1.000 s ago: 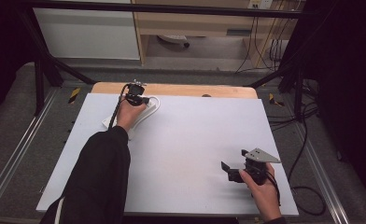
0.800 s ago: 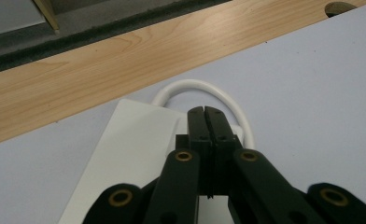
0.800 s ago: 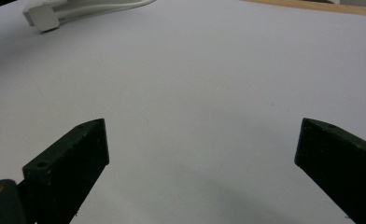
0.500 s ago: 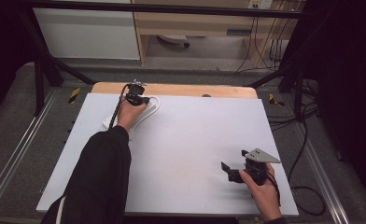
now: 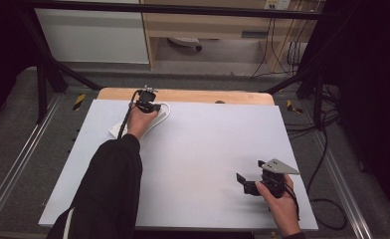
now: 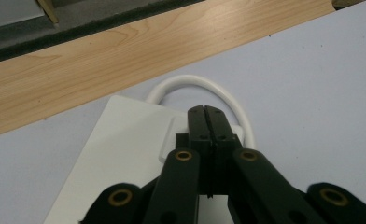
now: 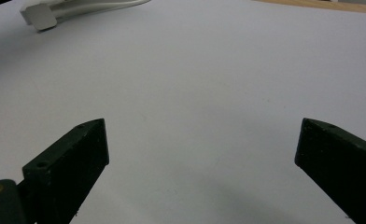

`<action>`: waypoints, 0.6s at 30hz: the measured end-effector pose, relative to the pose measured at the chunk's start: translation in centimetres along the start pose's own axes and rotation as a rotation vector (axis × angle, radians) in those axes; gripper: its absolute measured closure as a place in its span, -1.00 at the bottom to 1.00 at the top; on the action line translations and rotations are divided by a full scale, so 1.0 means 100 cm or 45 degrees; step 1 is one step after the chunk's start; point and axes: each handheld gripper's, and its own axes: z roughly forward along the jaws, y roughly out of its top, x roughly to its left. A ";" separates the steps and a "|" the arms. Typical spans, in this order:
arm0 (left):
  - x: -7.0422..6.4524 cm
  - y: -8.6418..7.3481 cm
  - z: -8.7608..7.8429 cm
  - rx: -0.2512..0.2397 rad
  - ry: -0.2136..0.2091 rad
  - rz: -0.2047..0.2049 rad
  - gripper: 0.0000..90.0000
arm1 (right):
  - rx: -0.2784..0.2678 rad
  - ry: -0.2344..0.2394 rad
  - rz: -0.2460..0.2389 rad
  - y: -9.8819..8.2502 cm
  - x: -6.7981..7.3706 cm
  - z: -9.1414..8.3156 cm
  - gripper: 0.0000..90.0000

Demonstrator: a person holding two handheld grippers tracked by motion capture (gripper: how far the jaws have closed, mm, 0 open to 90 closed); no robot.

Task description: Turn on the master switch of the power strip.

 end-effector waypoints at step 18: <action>0.001 0.000 0.001 0.011 -0.004 -0.008 1.00 | -0.001 -0.004 0.004 -0.001 -0.001 -0.002 -0.93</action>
